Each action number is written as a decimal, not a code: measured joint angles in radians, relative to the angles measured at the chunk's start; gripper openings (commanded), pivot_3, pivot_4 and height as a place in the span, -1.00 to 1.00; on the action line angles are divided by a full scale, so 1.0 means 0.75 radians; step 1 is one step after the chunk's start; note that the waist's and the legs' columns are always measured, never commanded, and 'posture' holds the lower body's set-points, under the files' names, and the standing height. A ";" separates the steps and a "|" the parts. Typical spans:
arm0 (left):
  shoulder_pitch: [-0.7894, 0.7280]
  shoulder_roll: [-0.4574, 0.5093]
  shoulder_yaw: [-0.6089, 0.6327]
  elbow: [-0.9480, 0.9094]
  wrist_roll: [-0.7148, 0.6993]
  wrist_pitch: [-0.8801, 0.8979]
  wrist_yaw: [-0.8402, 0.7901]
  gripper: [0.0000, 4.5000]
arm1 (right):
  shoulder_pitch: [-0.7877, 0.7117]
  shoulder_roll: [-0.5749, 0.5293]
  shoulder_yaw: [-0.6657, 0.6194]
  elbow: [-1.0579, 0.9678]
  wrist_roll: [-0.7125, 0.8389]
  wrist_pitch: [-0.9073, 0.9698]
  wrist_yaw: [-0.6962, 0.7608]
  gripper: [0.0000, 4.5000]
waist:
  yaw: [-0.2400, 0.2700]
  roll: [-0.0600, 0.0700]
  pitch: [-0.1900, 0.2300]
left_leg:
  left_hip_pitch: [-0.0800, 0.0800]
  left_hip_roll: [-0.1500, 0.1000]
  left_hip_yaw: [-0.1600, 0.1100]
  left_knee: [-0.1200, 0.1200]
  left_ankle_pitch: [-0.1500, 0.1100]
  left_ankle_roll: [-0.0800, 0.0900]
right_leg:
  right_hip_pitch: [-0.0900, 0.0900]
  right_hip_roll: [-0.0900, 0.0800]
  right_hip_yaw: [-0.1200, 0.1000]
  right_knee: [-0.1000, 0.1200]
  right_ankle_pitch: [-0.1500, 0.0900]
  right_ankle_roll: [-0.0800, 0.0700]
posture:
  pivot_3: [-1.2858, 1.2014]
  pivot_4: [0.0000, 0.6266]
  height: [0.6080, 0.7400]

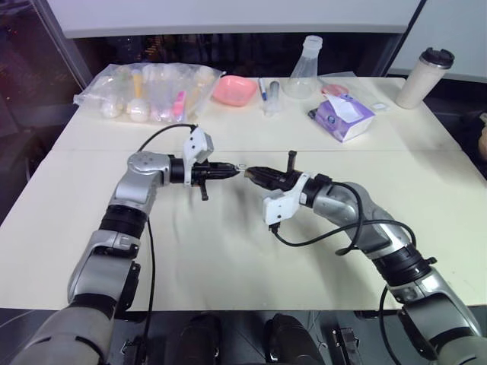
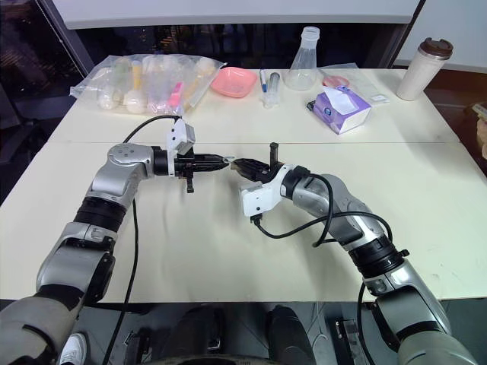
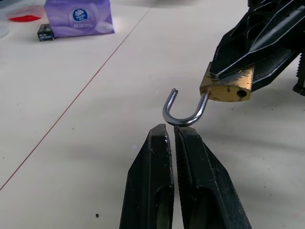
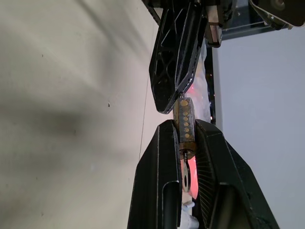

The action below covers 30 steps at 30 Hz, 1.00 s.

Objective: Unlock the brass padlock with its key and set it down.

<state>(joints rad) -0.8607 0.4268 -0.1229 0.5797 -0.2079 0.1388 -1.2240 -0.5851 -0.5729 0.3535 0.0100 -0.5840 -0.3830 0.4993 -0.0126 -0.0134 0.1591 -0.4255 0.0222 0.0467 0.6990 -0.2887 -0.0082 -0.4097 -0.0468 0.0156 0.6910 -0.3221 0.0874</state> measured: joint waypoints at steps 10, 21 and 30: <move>0.083 0.171 0.002 -0.056 0.004 0.009 -0.055 -0.89 | -0.032 0.025 0.013 0.354 0.012 -0.070 -0.061 -1.00 | -0.007 0.000 0.000 | 0.001 0.001 0.001 -0.001 0.000 0.000 | -0.001 0.001 0.000 0.001 0.000 0.000 | 0.03 -0.52 0.62; 0.149 0.190 0.027 -0.195 0.000 0.048 0.002 -0.97 | -0.197 0.099 0.082 0.693 0.063 -0.140 0.012 0.95 | -0.007 0.001 0.000 | 0.002 0.001 0.001 0.000 0.000 0.000 | 0.000 0.000 0.000 0.002 0.000 0.000 | 0.03 -0.52 0.62; 0.189 0.220 0.032 -0.281 -0.032 0.136 -0.023 -0.97 | 0.100 -0.068 -0.035 0.104 0.420 0.260 0.487 0.98 | 0.002 0.001 0.000 | 0.001 0.001 -0.001 0.000 -0.001 0.001 | 0.001 -0.002 0.000 0.001 0.000 0.000 | 0.03 -0.52 0.62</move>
<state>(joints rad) -0.7192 0.5914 -0.0989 0.3689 -0.2319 0.2405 -1.2411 -0.5100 -0.6237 0.3276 0.0882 -0.2692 -0.1878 0.8648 -0.0108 -0.0129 0.1589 -0.4250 0.0229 0.0457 0.6988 -0.2893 -0.0072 -0.4090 -0.0486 0.0156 0.6920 -0.3221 0.0874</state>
